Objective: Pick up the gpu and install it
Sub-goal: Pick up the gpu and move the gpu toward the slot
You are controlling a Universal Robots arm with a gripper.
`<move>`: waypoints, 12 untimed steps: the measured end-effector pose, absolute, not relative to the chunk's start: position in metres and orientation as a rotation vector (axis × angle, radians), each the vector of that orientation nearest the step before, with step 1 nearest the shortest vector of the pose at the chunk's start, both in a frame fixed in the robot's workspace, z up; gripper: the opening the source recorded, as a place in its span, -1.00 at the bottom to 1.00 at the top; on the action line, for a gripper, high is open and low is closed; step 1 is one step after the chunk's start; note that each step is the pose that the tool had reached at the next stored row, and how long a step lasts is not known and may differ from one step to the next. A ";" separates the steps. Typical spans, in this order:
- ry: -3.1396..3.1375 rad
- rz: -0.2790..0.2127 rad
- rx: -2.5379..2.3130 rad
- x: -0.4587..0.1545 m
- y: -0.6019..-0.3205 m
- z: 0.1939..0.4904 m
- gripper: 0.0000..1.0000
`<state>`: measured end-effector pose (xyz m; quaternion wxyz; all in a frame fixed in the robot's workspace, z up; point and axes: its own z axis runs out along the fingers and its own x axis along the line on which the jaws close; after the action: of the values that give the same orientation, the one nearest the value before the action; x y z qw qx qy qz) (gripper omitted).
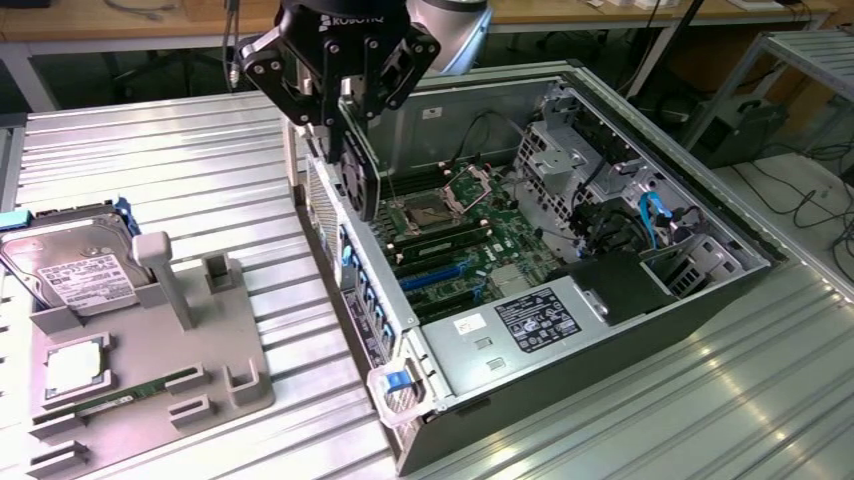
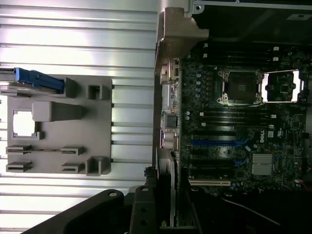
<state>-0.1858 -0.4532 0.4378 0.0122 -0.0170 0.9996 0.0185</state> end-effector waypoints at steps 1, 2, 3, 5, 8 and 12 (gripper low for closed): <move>3.116 0.058 -0.053 -0.185 -0.453 0.438 -0.46; 3.116 0.058 -0.053 -0.184 -0.453 0.438 -0.46; 3.116 0.058 -0.053 -0.184 -0.453 0.438 -0.46; 3.116 0.058 -0.053 -0.183 -0.453 0.438 -0.46; 3.116 0.058 -0.053 -0.177 -0.453 0.438 -0.46; 3.116 0.058 -0.053 -0.155 -0.453 0.438 -0.46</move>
<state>-0.1554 -0.4532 0.4378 0.0122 -0.0170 0.9996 0.0185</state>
